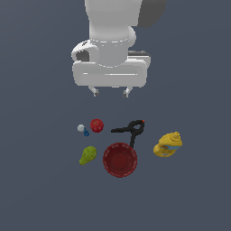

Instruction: Pick up a designated object from a clutter of objects.

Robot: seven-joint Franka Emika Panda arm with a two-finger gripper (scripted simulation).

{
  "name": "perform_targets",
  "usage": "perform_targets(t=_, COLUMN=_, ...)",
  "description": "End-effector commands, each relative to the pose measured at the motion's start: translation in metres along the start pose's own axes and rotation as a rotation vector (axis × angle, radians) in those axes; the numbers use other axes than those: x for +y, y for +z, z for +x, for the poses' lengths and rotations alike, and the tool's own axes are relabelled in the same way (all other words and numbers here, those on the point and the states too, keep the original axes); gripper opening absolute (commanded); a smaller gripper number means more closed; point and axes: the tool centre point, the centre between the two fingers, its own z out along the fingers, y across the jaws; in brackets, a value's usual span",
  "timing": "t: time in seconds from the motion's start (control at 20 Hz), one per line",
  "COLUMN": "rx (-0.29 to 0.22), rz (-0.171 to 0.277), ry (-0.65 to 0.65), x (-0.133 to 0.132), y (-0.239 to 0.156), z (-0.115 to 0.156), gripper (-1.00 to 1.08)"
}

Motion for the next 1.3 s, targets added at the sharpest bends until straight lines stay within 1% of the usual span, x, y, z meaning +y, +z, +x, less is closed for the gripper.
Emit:
perform_targets(t=0.0, rx=0.000, rz=0.000, ry=0.000, x=0.000, y=0.000, z=0.000, gripper=0.28)
perform_targets(t=0.3, rx=0.008, rz=0.003, ry=0.015, x=0.013, y=-0.005, z=0.002, gripper=0.28)
perform_targets(t=0.65, rx=0.004, rz=0.007, ry=0.009, x=0.014, y=-0.002, z=0.005, gripper=0.28)
perform_targets(t=0.95, rx=-0.014, rz=0.021, ry=-0.020, x=0.014, y=0.009, z=0.016, gripper=0.28)
perform_targets(t=1.25, rx=-0.044, rz=0.051, ry=-0.072, x=0.016, y=0.033, z=0.036, gripper=0.28)
